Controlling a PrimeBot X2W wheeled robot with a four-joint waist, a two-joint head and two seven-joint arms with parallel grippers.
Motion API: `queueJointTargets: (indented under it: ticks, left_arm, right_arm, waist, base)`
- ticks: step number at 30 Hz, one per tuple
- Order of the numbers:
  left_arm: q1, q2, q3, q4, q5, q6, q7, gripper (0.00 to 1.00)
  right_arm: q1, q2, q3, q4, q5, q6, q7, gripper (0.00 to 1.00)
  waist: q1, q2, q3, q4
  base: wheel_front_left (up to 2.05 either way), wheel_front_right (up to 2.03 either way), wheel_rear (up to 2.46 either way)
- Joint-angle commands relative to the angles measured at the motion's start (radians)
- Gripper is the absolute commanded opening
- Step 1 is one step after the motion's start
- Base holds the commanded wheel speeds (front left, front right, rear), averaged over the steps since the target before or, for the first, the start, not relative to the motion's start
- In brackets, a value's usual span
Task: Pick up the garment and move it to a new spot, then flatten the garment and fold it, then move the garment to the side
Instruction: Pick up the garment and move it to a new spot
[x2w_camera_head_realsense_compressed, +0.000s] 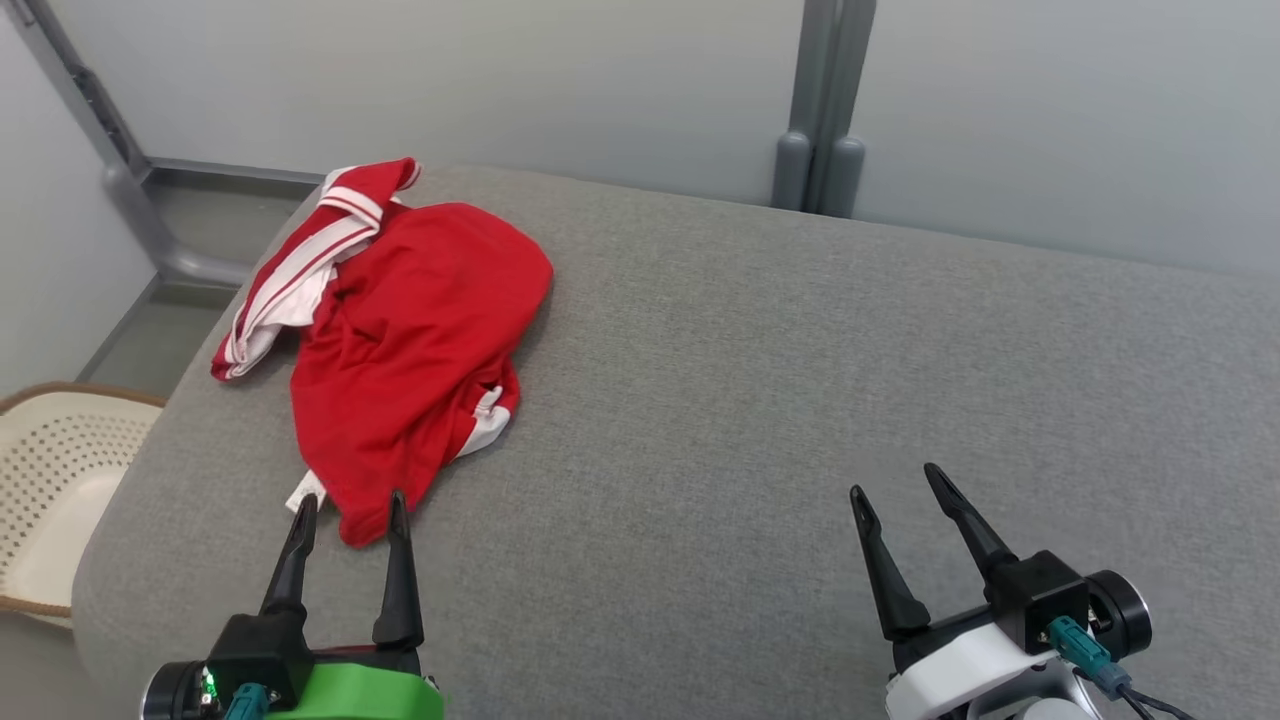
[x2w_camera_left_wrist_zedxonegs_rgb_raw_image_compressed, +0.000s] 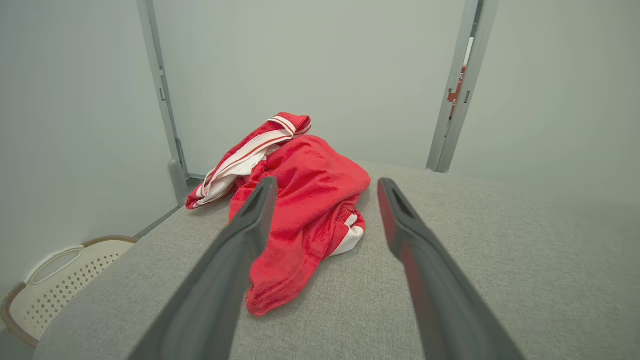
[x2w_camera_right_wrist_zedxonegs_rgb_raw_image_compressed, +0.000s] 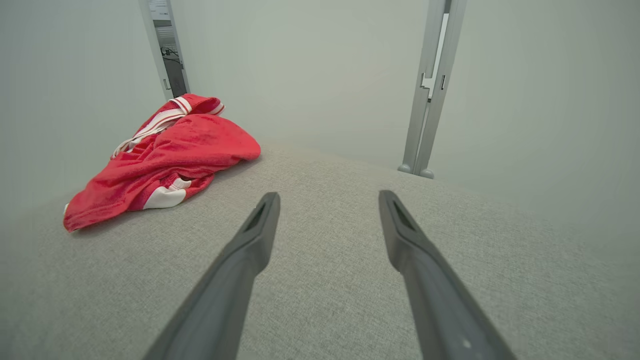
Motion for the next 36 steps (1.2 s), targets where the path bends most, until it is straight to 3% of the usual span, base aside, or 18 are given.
queueJointTargets:
  ticks: [1, 10, 23, 29, 36]
  left_arm:
    - [0.01, 0.005, 0.003, -0.004, 0.012, 0.008, 0.0, 1.0]
    - [0.021, 0.005, 0.016, -0.012, 0.011, 0.018, 0.0, 1.0]
    - [-0.029, 0.005, 0.035, -0.022, 0.022, 0.016, 0.0, 1.0]
    - [-0.145, 0.005, 0.06, -0.046, 0.038, 0.011, 0.0, 1.0]
    - [-0.373, 0.017, 0.105, 0.004, 0.091, -0.031, 0.0, 1.0]
  right_arm:
    - [0.004, -0.003, 0.002, -0.002, -0.002, 0.0, -0.003, 1.0]
    - [0.012, -0.003, 0.016, -0.001, 0.001, 0.0, -0.003, 1.0]
    - [-0.014, -0.003, 0.023, 0.002, -0.021, 0.0, -0.003, 1.0]
    - [-0.06, -0.035, 0.027, -0.016, -0.038, 0.0, -0.003, 1.0]
    - [-0.128, -0.108, 0.03, -0.044, -0.045, 0.0, -0.003, 1.0]
  waist:
    - [0.0, -0.0001, 0.001, 0.062]
    - [0.0, -0.0001, -0.009, 0.138]
    - [0.0, -0.0001, 0.037, 0.142]
    - [0.0, -0.0001, 0.141, 0.115]
    - [0.0, -0.0001, 0.289, 0.094]
  base:
    - [0.0, 0.0, 0.0]
    - [0.0, 0.0, 0.0]
    - [0.0, 0.0, 0.0]
    - [0.0, 0.0, 0.0]
    - [0.0, 0.0, 0.0]
